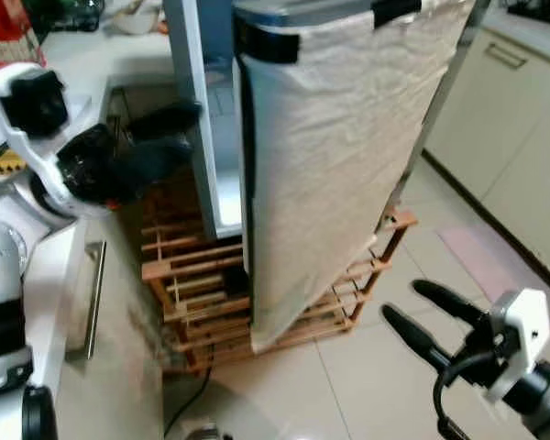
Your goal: Restocking fridge
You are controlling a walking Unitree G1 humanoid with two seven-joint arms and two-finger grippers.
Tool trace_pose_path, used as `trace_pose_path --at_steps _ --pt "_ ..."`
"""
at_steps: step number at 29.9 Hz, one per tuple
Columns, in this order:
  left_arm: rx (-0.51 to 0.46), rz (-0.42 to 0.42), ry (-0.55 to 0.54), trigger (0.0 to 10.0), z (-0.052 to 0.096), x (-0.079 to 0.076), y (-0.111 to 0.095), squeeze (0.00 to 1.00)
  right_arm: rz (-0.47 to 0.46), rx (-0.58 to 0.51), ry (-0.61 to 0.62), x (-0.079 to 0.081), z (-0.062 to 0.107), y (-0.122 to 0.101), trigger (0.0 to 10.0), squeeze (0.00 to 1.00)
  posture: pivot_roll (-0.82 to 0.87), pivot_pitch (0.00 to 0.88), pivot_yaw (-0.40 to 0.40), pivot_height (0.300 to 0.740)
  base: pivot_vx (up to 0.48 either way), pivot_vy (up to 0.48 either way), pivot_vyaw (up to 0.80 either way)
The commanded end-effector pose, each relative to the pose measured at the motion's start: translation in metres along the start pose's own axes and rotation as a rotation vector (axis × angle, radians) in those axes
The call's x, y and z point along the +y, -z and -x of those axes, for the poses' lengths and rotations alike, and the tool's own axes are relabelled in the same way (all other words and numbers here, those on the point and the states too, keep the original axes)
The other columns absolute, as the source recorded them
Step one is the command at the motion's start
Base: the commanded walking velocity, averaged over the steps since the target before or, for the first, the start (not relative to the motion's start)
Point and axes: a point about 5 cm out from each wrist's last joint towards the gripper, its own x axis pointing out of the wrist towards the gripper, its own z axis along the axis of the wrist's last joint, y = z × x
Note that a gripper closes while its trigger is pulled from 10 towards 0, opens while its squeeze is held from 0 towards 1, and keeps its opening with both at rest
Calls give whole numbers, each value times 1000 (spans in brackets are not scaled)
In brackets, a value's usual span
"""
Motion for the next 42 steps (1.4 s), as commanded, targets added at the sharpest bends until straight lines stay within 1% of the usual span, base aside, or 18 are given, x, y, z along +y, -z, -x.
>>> trace_pose_path --at_steps 1,4,6,7,9,11,12,14,16,17,20,23,25,27,29,32,34,42 --pt "-28 -65 -133 10000 7 12 -5 0 22 0 75 -9 0 3 10000 0 -18 0 -7 740 0 0 0" --pt "-1 -142 -293 10000 11 27 3 0 3 19 125 -14 -2 15 10000 0 -11 0 -12 740 0 0 0" --pt "-25 -136 -372 10000 11 34 8 0 12 30 174 -19 -3 23 10000 0 -10 0 -12 740 0 0 0" --pt "-25 -150 -464 10000 12 43 14 0 31 47 212 -21 -6 28 10000 0 -8 0 -14 740 0 0 0" --pt "-6 -167 -517 10000 11 49 21 0 49 50 225 -21 -9 31 10000 0 -8 0 -14 740 0 0 0" --pt "59 -220 -557 10000 8 51 32 0 25 30 220 -17 -14 31 10000 0 -4 0 -17 740 0 0 0" --pt "124 -258 -553 10000 0 51 45 0 18 13 210 -9 -20 28 10000 0 -5 0 -19 740 0 0 0" --pt "160 -280 -544 10000 -5 50 53 0 19 5 203 -5 -23 27 10000 0 -5 0 -19 740 0 0 0" --pt "220 -310 -466 10000 -18 39 64 0 32 18 231 -4 -26 28 10000 0 -9 0 -20 740 0 0 0" --pt "242 -315 -429 10000 -24 34 68 0 47 30 255 -5 -26 29 10000 0 -9 0 -20 740 0 0 0" --pt "288 -357 -374 10000 -33 25 77 0 70 82 424 -16 -28 38 10000 0 -10 0 -23 740 0 0 0" --pt "294 -356 -372 10000 -32 21 83 0 83 94 569 -29 -25 42 10000 0 -7 0 -26 740 0 0 0" --pt "291 -355 -386 10000 -30 20 87 0 75 103 617 -33 -24 45 10000 0 -3 0 -31 740 0 0 0" --pt "295 -339 -400 10000 -27 19 91 0 59 118 633 -33 -23 49 10000 0 -3 0 -32 740 0 0 0" --pt "345 -327 -415 10000 -21 16 103 0 34 169 673 -33 -20 63 10000 0 -6 0 -36 740 0 0 0" --pt "399 -339 -419 10000 -19 11 114 0 29 234 711 -32 -20 75 10000 0 -9 0 -38 740 0 0 0" --pt "418 -324 -408 10000 -20 7 120 0 9 259 736 -30 -21 83 10000 0 -10 0 -40 740 0 0 0" --pt "444 -274 -184 10000 -42 -26 132 0 -1 292 736 -24 -22 93 10000 0 -18 2 -43 740 0 0 0"
